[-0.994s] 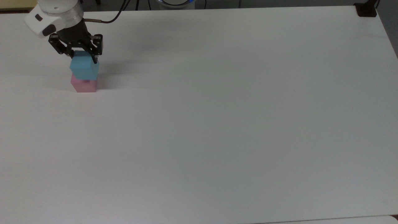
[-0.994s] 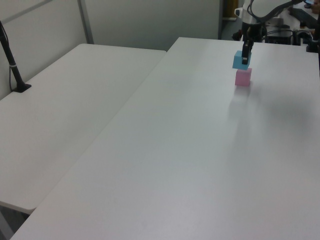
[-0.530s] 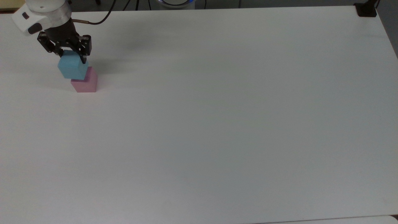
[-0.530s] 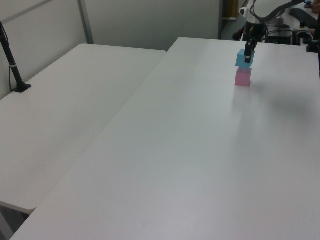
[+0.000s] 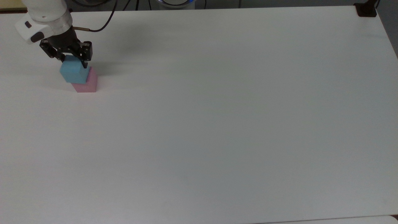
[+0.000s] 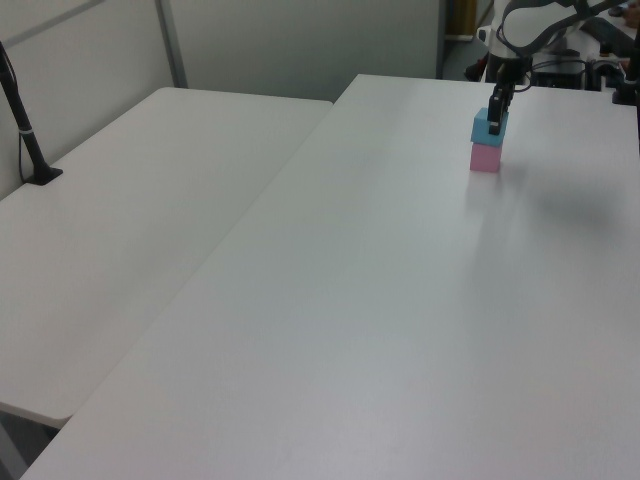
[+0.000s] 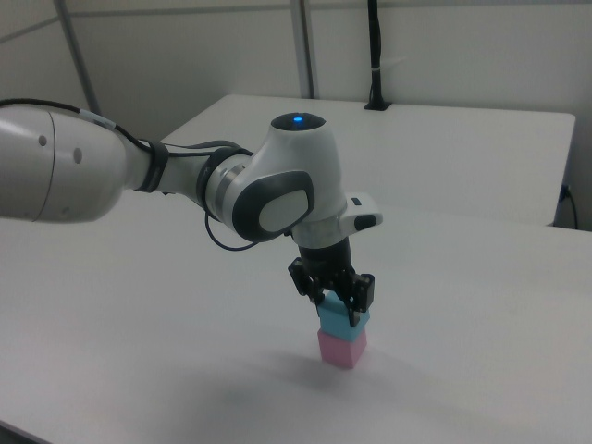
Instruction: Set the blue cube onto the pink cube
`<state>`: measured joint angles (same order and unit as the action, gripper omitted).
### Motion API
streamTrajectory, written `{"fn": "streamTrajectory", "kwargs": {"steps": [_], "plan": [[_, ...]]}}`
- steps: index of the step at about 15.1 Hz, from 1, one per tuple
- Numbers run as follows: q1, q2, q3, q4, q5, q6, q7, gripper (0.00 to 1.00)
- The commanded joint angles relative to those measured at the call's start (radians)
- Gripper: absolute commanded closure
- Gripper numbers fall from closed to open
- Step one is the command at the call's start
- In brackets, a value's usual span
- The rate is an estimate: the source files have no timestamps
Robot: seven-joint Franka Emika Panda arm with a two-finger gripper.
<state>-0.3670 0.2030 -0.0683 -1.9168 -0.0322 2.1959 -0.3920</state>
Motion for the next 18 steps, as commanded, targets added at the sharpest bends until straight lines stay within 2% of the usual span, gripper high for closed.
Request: {"fn": "streamTrajectory", "kwargs": {"steps": [1, 4, 6, 8, 12, 14, 18], "plan": [[-0.004, -0.011, -0.005, -0.013, 0.006, 0.021, 0.013, 0.0], [-0.006, -0.016, -0.005, -0.005, 0.008, 0.004, 0.048, 0.0], [-0.004, -0.036, -0.005, 0.027, 0.011, -0.062, 0.128, 0.0], [0.005, -0.065, -0.004, 0.125, 0.011, -0.232, 0.264, 0.0], [0.043, -0.093, 0.015, 0.321, 0.012, -0.551, 0.386, 0.0], [0.071, -0.132, 0.016, 0.381, 0.02, -0.649, 0.474, 0.0], [0.126, -0.238, 0.013, 0.375, 0.035, -0.693, 0.492, 0.0]]}}
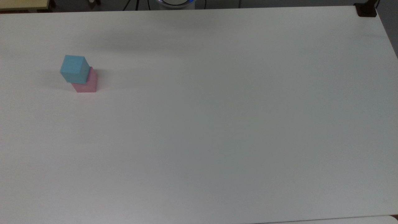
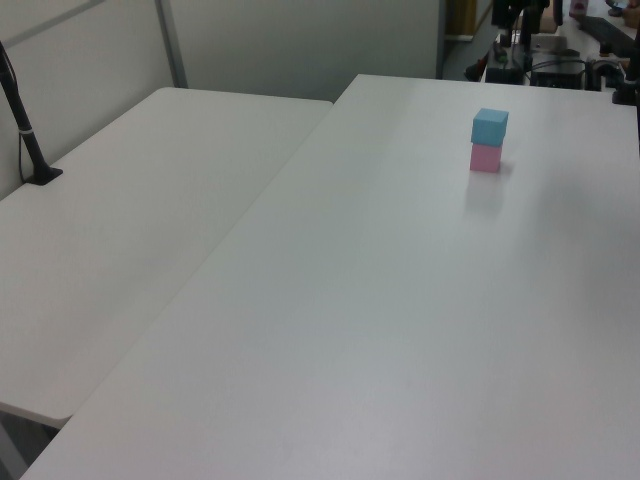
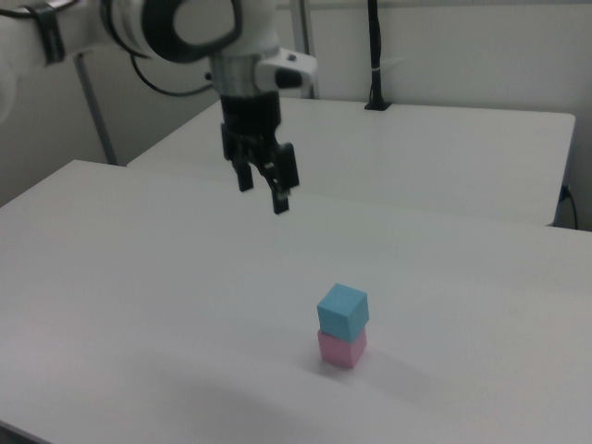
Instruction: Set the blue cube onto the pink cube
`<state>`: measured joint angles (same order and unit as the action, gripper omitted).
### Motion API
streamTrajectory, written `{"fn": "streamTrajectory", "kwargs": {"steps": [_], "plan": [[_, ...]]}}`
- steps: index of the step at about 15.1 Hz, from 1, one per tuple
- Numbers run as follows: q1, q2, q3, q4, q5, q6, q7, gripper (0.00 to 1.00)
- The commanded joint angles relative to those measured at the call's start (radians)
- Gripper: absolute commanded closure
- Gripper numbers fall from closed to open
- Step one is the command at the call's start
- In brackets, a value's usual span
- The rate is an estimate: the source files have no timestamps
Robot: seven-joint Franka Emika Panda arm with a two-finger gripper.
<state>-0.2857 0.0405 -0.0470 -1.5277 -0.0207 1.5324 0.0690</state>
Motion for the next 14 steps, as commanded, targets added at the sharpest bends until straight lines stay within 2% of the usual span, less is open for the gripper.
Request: {"fn": "streamTrajectory", "kwargs": {"steps": [1, 4, 8, 14], "plan": [[0.069, -0.096, -0.014, -0.019, 0.024, -0.029, 0.028, 0.0], [0.152, -0.128, -0.053, -0.026, 0.008, -0.017, -0.001, 0.0], [0.204, -0.14, -0.06, -0.042, -0.005, 0.003, -0.265, 0.0], [0.237, -0.131, -0.065, -0.055, -0.001, 0.012, -0.268, 0.0]]}}
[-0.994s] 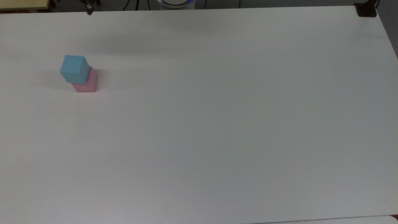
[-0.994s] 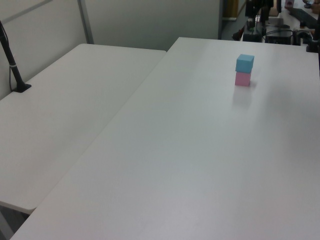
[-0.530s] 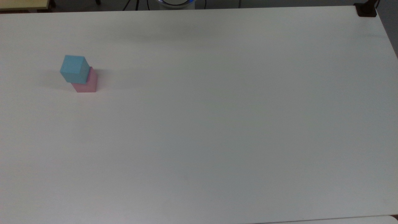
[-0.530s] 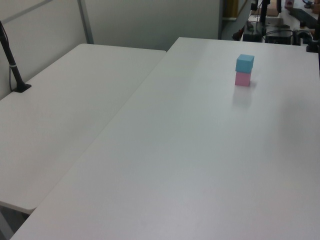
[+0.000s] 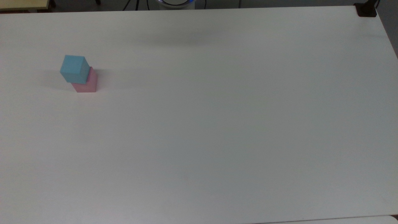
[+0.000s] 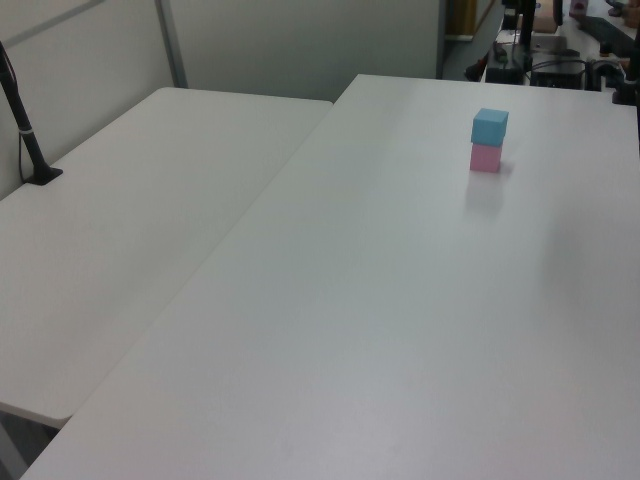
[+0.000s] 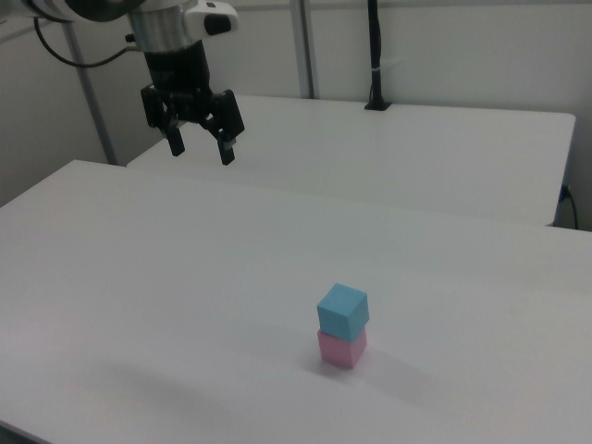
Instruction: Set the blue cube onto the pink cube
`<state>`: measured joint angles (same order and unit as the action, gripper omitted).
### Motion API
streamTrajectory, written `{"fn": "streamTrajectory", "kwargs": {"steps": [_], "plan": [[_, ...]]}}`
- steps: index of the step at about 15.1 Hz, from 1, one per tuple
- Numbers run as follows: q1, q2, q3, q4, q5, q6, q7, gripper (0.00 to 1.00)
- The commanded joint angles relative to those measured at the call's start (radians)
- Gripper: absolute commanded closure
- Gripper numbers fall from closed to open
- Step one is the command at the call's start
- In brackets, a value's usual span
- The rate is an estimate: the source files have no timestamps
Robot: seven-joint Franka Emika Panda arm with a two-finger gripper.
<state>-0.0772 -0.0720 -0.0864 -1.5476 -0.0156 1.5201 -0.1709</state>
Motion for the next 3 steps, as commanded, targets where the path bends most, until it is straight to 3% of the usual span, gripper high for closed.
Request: {"fn": "streamTrajectory", "kwargs": {"steps": [1, 3], "plan": [[0.03, -0.02, -0.03, -0.034, -0.004, 0.023, -0.027, 0.0], [0.031, -0.02, -0.03, -0.035, -0.004, 0.023, -0.025, 0.0]]}}
